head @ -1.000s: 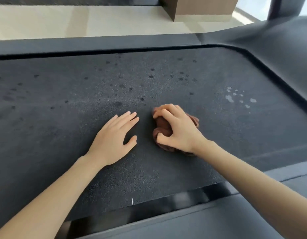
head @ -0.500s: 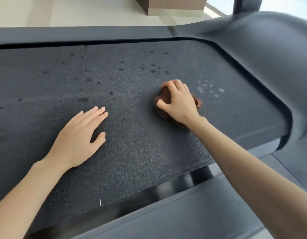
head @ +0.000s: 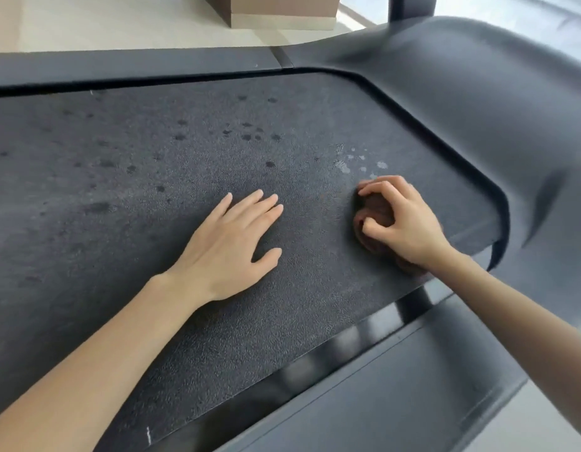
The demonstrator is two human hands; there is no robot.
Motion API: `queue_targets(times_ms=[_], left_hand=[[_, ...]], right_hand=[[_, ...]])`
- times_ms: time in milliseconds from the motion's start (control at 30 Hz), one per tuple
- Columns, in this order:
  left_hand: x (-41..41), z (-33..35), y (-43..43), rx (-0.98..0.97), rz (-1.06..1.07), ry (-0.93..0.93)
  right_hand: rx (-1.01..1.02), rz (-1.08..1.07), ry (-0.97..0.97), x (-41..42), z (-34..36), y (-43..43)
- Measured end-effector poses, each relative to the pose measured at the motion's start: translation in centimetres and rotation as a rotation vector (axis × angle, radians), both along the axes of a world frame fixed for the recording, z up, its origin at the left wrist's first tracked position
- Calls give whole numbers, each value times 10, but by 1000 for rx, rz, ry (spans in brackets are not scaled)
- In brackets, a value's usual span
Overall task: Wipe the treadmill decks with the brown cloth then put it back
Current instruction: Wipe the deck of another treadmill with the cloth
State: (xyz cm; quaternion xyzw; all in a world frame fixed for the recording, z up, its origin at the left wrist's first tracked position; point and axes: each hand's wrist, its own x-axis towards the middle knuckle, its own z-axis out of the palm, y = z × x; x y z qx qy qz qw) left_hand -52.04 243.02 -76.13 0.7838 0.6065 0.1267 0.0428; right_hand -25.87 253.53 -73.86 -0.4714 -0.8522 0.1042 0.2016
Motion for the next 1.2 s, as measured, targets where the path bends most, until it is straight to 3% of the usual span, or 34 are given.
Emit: queue_targets(times_ms=[100,167,400,767,933,1200], left_hand=[[12,-9,16,-38,-16,7],[14,-14,17,-32,-12,-6],[13,-11,15,-28,12,-24],[16,-7,14,-48,30,-72],[16,-5,15,-49,24,-66],[16,-7,15,-29,21,-59]], right_hand=[[-6,-357,32,29,3,35],[11,-484,60,27,-3,37],[88,-135,1,21,-13,-12],[104,-319,17,-15,-15,127],[82,-410,26,-33,-8,137],[76,5,52,-32,-19,37]])
